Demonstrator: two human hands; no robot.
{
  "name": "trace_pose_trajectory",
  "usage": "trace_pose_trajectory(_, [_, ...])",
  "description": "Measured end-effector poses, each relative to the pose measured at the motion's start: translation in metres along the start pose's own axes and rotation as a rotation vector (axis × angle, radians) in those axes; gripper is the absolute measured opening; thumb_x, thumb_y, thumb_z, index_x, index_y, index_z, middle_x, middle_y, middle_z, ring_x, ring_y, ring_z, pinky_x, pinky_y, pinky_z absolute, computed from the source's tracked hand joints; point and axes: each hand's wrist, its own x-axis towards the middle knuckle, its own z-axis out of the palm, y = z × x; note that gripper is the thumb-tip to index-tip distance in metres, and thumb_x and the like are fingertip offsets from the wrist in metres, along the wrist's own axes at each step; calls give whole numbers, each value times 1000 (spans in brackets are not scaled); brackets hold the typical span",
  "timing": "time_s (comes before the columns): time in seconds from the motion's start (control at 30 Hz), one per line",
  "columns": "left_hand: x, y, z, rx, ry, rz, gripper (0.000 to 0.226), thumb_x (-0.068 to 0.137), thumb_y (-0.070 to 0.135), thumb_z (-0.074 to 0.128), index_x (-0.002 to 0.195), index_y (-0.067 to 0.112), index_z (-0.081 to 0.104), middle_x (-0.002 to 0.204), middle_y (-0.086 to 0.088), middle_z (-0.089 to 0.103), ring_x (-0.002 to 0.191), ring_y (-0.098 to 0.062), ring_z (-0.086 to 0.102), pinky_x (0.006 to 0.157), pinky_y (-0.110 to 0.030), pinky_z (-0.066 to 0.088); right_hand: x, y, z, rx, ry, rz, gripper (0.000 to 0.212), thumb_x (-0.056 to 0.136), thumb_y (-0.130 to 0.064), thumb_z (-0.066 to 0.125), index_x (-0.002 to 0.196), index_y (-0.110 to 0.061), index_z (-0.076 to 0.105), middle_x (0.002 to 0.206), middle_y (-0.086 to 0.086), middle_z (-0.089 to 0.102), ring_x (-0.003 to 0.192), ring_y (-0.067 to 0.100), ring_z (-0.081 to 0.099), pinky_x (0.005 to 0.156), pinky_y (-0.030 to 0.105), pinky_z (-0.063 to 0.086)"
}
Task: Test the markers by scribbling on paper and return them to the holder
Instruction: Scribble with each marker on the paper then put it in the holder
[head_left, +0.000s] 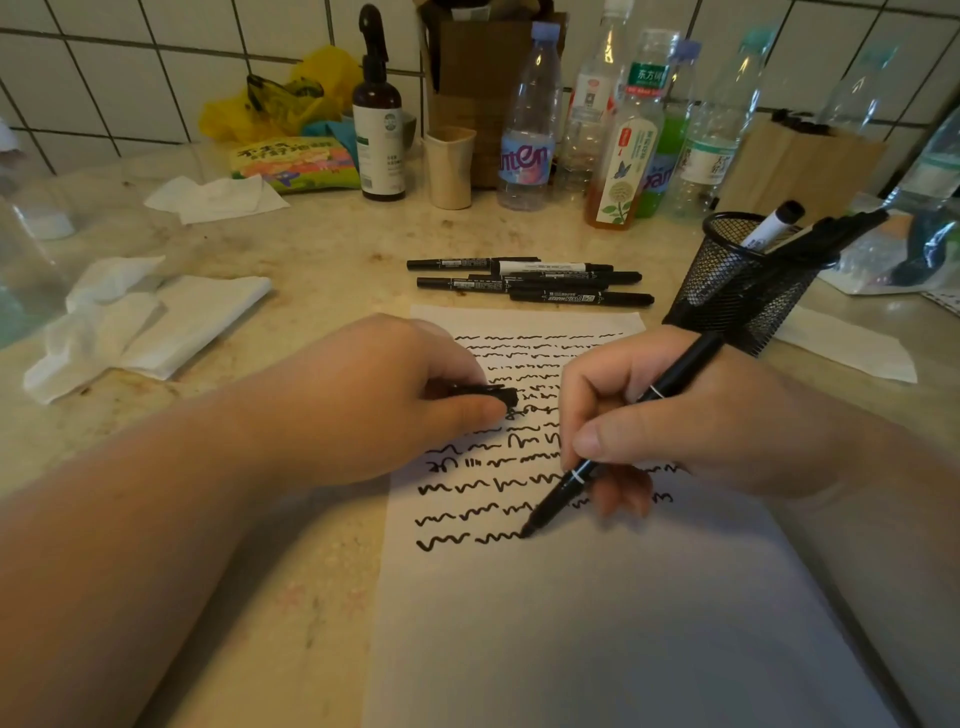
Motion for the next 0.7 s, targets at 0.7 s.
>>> trace_pose_trajectory(0.7, [0,-2,-1,-3,41,13,30,83,55,51,103,38,64,86,14,59,79,-2,54,72,-28,49,8,11,-14,189,472,-102,13,84,-16,62,80,-10,73,59,8,60,54,20,53,48,25,42])
